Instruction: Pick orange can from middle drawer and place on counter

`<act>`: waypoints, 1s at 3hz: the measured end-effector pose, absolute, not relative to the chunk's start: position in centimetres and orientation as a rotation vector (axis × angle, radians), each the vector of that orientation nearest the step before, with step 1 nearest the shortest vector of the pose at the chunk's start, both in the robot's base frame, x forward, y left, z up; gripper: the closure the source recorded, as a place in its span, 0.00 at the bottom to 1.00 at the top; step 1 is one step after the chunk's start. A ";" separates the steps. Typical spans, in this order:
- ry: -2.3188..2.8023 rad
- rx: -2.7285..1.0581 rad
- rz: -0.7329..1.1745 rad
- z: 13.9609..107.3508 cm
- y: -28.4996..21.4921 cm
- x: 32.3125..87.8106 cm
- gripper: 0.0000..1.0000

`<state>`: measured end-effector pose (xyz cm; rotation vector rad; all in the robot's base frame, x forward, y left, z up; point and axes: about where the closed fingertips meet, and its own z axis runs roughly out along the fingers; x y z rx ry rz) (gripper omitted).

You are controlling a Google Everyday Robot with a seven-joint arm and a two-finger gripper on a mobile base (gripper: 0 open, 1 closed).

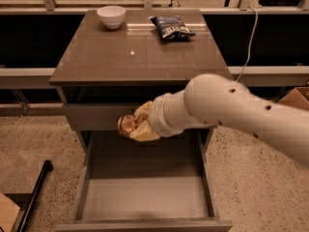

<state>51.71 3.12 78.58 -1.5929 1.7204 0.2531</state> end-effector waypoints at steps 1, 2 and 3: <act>1.623 -1.626 0.108 84.8 2.6 54.4 1.00; 1.604 -1.620 0.086 86.2 2.6 55.0 1.00; 1.596 -1.625 0.072 86.7 2.7 54.8 1.00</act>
Offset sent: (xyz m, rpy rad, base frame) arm 0.0270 -0.0055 0.0616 -0.0520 -0.1322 0.0170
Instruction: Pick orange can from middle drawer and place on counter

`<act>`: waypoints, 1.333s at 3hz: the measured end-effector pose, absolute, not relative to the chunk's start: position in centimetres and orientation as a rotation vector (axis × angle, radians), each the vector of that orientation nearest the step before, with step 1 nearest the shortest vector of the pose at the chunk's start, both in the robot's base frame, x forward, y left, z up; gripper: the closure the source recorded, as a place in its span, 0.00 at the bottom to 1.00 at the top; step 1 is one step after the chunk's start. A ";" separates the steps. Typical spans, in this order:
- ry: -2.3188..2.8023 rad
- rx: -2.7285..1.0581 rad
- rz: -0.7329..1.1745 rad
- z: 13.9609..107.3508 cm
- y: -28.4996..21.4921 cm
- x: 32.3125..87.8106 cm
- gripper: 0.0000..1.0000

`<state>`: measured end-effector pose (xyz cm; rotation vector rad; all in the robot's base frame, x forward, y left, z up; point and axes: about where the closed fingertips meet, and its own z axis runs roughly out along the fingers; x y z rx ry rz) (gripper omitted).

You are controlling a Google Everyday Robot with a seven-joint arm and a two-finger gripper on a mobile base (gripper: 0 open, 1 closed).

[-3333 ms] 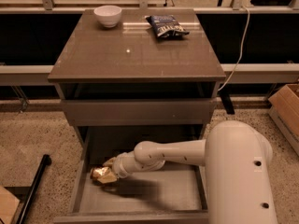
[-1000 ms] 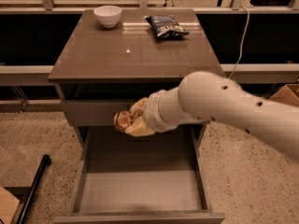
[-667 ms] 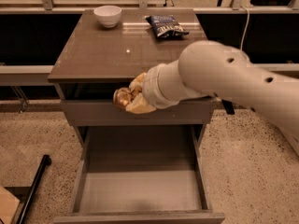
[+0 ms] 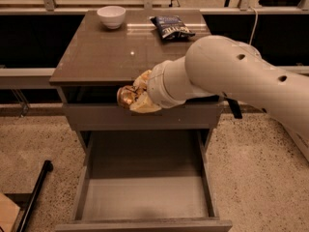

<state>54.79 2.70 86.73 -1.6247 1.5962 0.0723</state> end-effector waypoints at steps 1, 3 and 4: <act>1.534 -1.609 0.044 89.0 4.0 54.6 1.00; 1.383 -1.495 0.123 92.5 7.0 59.1 1.00; 1.380 -1.447 0.149 92.6 7.5 62.9 1.00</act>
Offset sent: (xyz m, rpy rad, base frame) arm 0.0310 0.0472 0.0724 0.2289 -0.1866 0.1037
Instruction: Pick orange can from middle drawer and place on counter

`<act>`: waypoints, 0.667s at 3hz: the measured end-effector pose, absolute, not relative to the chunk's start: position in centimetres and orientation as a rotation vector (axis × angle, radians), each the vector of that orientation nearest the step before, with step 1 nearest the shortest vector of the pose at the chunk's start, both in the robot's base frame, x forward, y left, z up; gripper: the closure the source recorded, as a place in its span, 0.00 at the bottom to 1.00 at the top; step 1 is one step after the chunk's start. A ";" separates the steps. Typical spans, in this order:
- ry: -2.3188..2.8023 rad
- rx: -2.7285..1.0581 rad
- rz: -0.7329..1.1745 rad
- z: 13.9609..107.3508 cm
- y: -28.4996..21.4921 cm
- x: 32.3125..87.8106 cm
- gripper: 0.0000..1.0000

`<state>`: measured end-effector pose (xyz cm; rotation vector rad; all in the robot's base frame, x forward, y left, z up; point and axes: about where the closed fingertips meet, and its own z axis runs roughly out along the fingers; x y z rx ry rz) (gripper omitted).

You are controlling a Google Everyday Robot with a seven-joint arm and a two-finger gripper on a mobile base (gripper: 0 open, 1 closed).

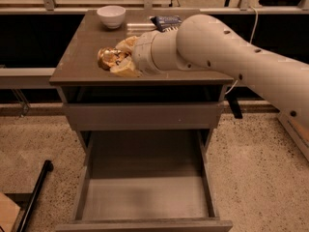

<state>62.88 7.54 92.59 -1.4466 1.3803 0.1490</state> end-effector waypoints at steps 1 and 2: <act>1.416 -1.387 0.134 92.2 6.9 68.1 0.97; 1.442 -1.353 0.130 91.7 6.2 71.3 0.83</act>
Offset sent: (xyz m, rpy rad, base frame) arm 0.1261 -0.0283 -0.0134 0.0580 0.0241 -0.1336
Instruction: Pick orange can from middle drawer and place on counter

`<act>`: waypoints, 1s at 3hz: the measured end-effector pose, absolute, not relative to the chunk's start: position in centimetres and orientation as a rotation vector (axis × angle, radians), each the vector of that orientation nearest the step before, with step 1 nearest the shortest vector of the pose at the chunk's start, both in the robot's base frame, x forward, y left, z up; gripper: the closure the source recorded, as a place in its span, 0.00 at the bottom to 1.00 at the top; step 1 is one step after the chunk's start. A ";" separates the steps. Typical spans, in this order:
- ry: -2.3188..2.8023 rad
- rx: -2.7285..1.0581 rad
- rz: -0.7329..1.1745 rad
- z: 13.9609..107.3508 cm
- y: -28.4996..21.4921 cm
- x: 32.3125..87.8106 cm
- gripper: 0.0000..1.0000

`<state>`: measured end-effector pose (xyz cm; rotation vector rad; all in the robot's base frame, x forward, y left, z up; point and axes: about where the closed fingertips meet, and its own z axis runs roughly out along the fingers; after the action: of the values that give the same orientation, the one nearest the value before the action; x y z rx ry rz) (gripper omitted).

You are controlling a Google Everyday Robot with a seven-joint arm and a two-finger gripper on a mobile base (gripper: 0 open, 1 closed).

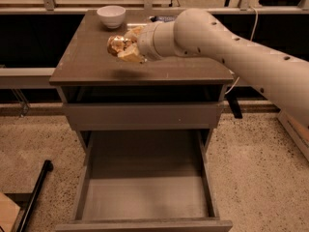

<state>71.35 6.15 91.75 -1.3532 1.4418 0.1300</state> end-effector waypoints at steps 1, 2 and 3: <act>1.469 -1.342 0.102 91.5 5.4 74.4 0.56; 1.467 -1.346 0.108 91.4 5.7 74.2 0.33; 1.466 -1.349 0.111 91.3 6.0 74.1 0.03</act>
Offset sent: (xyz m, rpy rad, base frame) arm 0.0264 -0.0059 -0.0035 -0.0126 0.0064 -0.0261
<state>74.12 5.96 91.30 -1.3491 1.4657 0.1113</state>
